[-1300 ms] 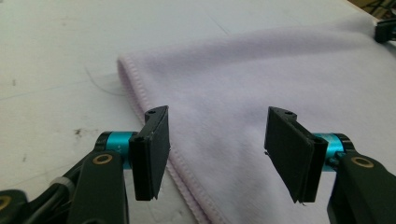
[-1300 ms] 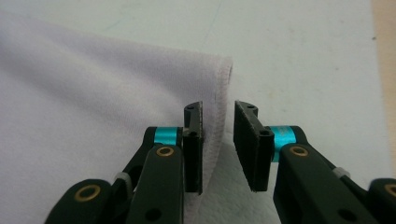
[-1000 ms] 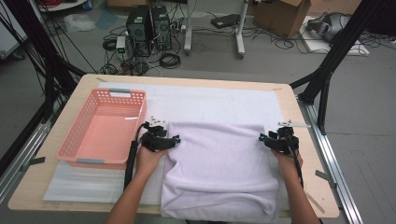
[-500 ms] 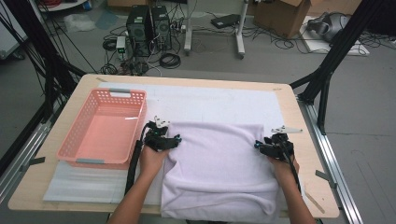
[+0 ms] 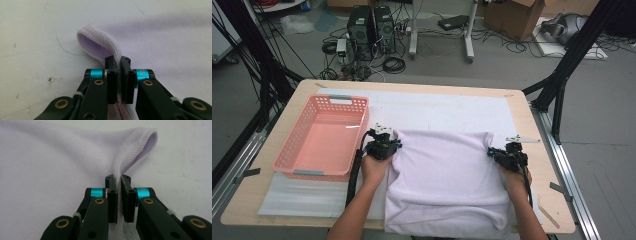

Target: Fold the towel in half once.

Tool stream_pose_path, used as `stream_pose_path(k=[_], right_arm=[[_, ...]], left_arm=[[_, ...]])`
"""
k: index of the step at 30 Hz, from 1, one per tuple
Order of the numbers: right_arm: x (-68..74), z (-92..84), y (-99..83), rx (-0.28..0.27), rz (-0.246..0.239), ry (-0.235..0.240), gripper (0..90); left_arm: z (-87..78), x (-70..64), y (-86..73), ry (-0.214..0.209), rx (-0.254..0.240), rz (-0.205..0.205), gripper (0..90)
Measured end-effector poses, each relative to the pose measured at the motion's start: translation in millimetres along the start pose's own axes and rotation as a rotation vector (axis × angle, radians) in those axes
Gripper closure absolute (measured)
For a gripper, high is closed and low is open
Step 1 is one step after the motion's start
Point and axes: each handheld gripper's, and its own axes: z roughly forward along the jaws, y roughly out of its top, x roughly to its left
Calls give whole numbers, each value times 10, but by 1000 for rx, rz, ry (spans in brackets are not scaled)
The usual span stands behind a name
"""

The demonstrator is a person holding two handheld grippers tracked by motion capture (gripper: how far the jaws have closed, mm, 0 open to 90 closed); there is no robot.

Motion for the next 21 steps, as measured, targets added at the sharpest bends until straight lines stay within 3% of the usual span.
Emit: stream_pose_path(k=[4,8,10,13,19,21], right_arm=[[-19,32,87,-30,-2,-15,856],[-74,32,223,-84,16,-29,856],[-91,34,301,-109,10,-39,856],[-112,57,430,-127,8,-55,856],[-168,136,673,-222,1,-78,855],[-205,190,757,-231,4,-86,855]], left_arm=[[25,17,159,8,-55,-12,854],[96,88,315,14,-54,-50,853],[115,97,405,22,-72,-39,854],[134,128,536,21,-114,-53,853],[181,194,774,18,-197,-48,852],[226,222,860,18,-191,-41,852]])
